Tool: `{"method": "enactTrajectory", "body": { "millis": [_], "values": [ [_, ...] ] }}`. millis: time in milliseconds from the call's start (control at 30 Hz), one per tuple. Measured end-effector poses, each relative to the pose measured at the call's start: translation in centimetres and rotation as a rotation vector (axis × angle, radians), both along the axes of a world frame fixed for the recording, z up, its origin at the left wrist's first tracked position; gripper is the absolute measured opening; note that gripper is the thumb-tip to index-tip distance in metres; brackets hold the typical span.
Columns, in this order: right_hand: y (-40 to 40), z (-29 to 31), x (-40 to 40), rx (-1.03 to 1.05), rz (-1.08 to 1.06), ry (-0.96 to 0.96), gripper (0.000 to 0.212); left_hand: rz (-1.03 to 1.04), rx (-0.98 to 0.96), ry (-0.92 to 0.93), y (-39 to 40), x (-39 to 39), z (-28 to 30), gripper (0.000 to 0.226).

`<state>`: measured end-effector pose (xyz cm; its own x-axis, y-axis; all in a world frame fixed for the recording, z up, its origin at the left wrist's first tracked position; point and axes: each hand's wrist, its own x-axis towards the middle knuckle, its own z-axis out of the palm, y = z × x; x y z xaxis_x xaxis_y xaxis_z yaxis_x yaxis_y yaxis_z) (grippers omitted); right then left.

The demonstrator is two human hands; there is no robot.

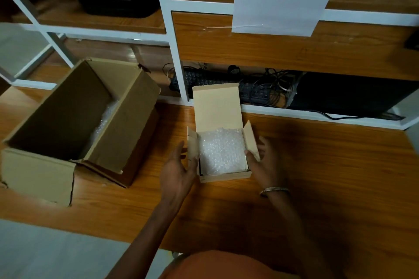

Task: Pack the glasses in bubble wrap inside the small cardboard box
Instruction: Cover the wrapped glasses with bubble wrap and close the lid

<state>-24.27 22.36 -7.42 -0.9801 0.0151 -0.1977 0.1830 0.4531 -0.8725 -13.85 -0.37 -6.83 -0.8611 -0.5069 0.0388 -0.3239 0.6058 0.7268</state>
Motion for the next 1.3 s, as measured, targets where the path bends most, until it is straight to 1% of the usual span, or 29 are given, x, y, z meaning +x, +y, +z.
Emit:
{"method": "enactTrajectory", "body": {
  "millis": [67, 133, 200, 267, 333, 433, 500, 567, 633, 767, 867, 900, 967, 1000, 1067, 1167, 1233, 1300],
  "values": [
    [-1.0, 0.4, 0.5, 0.047, 0.053, 0.002, 0.068, -0.043, 0.032, 0.035, 0.8, -0.3, 0.3, 0.063],
    [-1.8, 0.7, 1.1, 0.097, 0.121, 0.018, 0.063, -0.114, 0.048, 0.072, 1.5, -0.7, 0.3, 0.063],
    [-2.1, 0.3, 1.6, 0.151, 0.177, 0.039, 0.057, -0.196, 0.024, 0.053, 2.4, -1.1, 0.0, 0.065],
    [-2.1, -0.2, 1.9, 0.224, 0.208, 0.066, 0.052, -0.291, -0.047, 0.009, 3.2, -1.5, -0.5, 0.066],
    [-1.8, -0.8, 1.9, 0.292, 0.232, 0.103, 0.048, -0.379, -0.175, -0.004, 3.5, -1.9, -1.6, 0.059],
    [-1.3, -1.6, 1.8, 0.402, 0.288, 0.182, 0.047, -0.428, -0.332, 0.01, 3.2, -2.3, -2.7, 0.052],
    [-1.2, -2.0, 1.5, 0.458, 0.31, 0.203, 0.041, -0.45, -0.369, 0.002, 2.8, -2.6, -3.1, 0.052],
    [-1.1, -2.1, 0.9, 0.418, 0.31, 0.199, 0.034, -0.463, -0.373, 0.001, 2.2, -3.1, -3.5, 0.05],
    [-0.6, -1.8, -0.2, 0.34, 0.293, 0.176, 0.032, -0.473, -0.352, 0.03, 1.6, -3.7, -3.5, 0.047],
    [-0.2, -0.7, -2.9, 0.164, 0.271, 0.008, 0.052, -0.375, -0.16, 0.113, 0.8, -4.3, -2.8, 0.037],
    [-1.1, -0.1, -5.8, 0.16, 0.297, -0.071, 0.074, -0.264, -0.099, 0.057, 0.9, -4.8, -3.7, 0.037],
    [-1.5, 0.2, -6.8, 0.169, 0.307, -0.099, 0.085, -0.217, -0.068, 0.028, 0.9, -4.8, -4.0, 0.042],
    [-2.3, 0.8, -8.7, 0.178, 0.333, -0.152, 0.105, -0.127, -0.003, -0.025, 0.7, -4.9, -4.5, 0.061],
    [-2.6, 1.1, -9.4, 0.175, 0.35, -0.167, 0.11, -0.086, 0.014, -0.048, 0.4, -4.8, -4.5, 0.069],
    [-3.2, 1.3, -10.8, 0.17, 0.386, -0.173, 0.108, -0.033, 0.023, -0.087, 0.0, -4.6, -4.6, 0.081],
    [-3.4, 0.3, -12.0, 0.168, 0.429, -0.188, 0.101, -0.024, 0.079, -0.143, -0.7, -4.4, -4.9, 0.088],
    [-3.3, -0.9, -12.3, 0.137, 0.426, -0.167, 0.1, -0.02, 0.136, -0.145, -1.2, -4.1, -4.9, 0.088],
    [-3.1, -0.6, -11.1, 0.096, 0.394, -0.13, 0.094, -0.006, 0.166, -0.1, -1.5, -3.6, -4.4, 0.083]
  ]
}}
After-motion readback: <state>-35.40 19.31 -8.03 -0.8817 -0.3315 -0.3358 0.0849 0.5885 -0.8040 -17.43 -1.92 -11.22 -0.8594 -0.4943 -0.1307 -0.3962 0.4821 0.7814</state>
